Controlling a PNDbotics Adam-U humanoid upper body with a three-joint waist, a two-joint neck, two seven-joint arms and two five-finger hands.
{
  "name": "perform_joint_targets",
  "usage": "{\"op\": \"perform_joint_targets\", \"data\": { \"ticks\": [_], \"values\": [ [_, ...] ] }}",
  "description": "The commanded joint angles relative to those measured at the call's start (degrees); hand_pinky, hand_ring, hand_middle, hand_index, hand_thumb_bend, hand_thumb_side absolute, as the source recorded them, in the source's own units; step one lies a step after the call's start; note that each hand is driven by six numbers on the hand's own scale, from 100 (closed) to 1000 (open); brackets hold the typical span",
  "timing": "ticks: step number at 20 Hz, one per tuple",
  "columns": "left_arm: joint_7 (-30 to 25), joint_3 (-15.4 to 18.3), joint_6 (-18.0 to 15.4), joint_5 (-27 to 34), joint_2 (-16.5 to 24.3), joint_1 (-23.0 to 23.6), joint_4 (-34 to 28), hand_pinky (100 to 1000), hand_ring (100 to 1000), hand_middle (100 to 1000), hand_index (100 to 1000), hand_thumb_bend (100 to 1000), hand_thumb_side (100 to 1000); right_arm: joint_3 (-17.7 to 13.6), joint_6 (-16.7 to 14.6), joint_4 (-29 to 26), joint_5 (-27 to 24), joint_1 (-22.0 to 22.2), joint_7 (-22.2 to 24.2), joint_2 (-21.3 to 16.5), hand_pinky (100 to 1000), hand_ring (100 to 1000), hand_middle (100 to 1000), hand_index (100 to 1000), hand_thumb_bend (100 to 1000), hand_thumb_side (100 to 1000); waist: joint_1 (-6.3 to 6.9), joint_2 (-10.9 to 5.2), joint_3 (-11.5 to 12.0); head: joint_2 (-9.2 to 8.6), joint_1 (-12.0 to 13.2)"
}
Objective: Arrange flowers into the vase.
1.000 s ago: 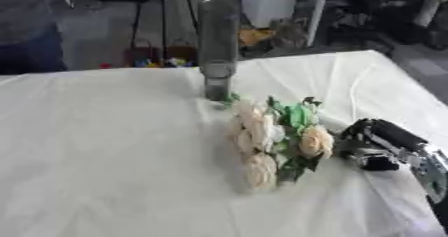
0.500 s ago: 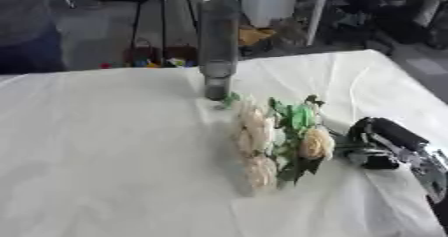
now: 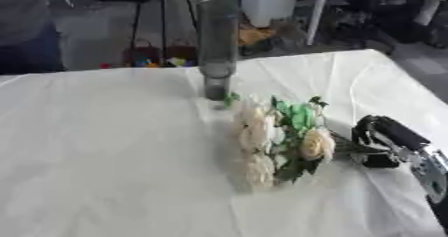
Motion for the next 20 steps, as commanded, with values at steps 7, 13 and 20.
{"op": "perform_joint_targets", "data": {
  "ticks": [7,13,20],
  "values": [
    [-0.3,0.2,0.0,0.3,0.8,-0.5,-0.7,599,589,682,674,691,627,-0.4,1.1,0.3,0.4,-0.3,-1.6,-1.1,334,591,276,409,192,211,0.07,-0.44,0.0,0.26,-0.3],
    [-0.4,0.2,0.0,0.3,0.8,-0.5,-0.7,599,589,683,674,692,628,-0.4,1.4,0.9,0.6,-0.1,-0.3,-1.0,342,600,280,412,131,157,0.05,-0.46,0.1,0.32,-0.3],
    [-0.5,0.2,0.1,0.3,0.8,-0.6,-0.7,600,588,683,674,691,628,-0.9,3.8,1.3,-1.4,-0.1,-0.6,-0.8,294,573,262,403,100,125,0.08,-0.49,0.1,0.33,-0.4]
  ]
}}
